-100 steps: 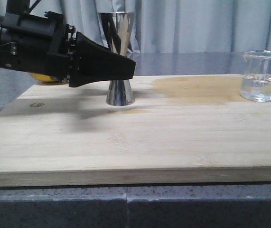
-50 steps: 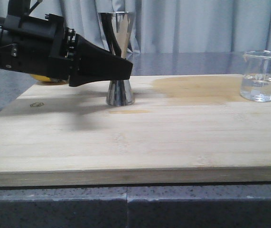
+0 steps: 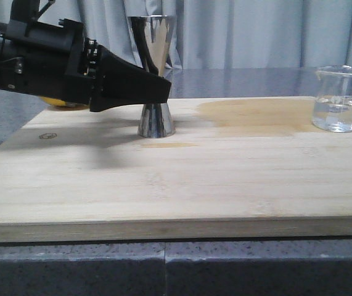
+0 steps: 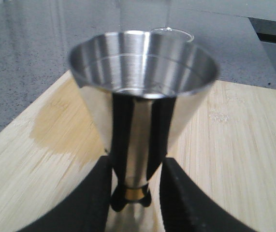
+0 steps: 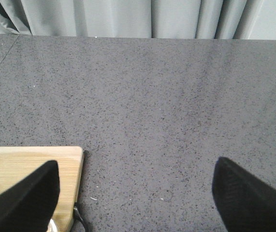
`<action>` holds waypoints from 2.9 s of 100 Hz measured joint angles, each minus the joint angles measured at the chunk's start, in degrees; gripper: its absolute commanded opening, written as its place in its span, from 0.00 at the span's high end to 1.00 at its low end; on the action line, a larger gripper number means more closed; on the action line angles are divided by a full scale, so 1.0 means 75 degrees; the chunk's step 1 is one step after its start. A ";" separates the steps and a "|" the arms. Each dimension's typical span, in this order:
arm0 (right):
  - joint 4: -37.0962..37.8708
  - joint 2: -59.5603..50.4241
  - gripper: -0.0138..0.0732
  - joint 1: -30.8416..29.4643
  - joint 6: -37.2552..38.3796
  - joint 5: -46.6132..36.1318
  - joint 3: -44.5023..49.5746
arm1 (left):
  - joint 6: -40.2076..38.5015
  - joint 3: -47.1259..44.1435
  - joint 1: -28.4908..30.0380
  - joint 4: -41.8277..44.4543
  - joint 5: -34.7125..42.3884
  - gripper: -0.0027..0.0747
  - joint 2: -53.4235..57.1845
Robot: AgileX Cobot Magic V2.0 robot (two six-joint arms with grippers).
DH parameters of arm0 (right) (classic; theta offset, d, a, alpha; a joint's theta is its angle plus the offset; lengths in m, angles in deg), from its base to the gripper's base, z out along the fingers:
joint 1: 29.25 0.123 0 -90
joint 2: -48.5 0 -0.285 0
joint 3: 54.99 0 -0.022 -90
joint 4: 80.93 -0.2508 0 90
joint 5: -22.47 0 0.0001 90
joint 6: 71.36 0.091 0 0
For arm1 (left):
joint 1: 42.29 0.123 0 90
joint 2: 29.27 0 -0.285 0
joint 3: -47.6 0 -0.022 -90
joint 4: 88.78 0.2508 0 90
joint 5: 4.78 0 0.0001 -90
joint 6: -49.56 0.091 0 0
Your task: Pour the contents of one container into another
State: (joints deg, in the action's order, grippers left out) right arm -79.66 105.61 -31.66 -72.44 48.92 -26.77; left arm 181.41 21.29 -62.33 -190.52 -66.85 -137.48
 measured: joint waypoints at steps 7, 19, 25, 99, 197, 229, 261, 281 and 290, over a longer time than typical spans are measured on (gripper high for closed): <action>0.0000 0.0000 0.17 0.0000 0.0000 0.0000 0.0000 | 0.0000 0.0000 0.0000 0.0000 0.0000 0.76 0.0000; 0.0000 0.0000 0.17 0.0000 0.0000 0.0000 0.0000 | 0.0000 0.0000 0.0000 -0.0003 0.0000 0.81 0.0000; 0.0000 0.0000 0.17 0.0000 0.0000 0.0000 0.0000 | 0.0000 0.0000 0.0000 -0.0017 0.0000 0.82 0.0000; 0.0000 0.0000 0.17 0.0000 0.0000 0.0000 0.0000 | 0.0012 0.0000 0.0000 -0.0033 -0.0044 0.86 0.0000; -0.0013 -0.0043 0.17 0.0586 0.0000 -0.0547 0.0860 | 0.0044 0.0363 0.0000 0.0027 -0.0461 0.96 -0.0012; -0.0030 -0.0513 0.17 0.1402 0.0000 -0.1229 0.1866 | -0.0189 0.0450 0.0000 0.0027 -0.0497 0.96 -0.0012; -0.0448 -0.1388 0.17 0.1433 0.0000 -0.1707 0.3243 | -0.0207 0.0450 0.0000 0.0027 -0.0497 0.96 -0.0012; -0.0646 -0.1503 0.17 0.2086 0.0000 -0.2316 0.3931 | -0.0219 0.0450 0.0000 0.0027 -0.0502 0.96 -0.0012; -0.0661 -0.1503 0.17 0.2459 0.0000 -0.2896 0.4226 | -0.0219 0.0450 0.0000 0.0027 -0.0502 0.96 -0.0012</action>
State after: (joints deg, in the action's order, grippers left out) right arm -84.62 94.34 -13.21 -72.44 27.20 4.92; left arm 179.77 24.67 -62.33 -190.32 -70.62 -137.58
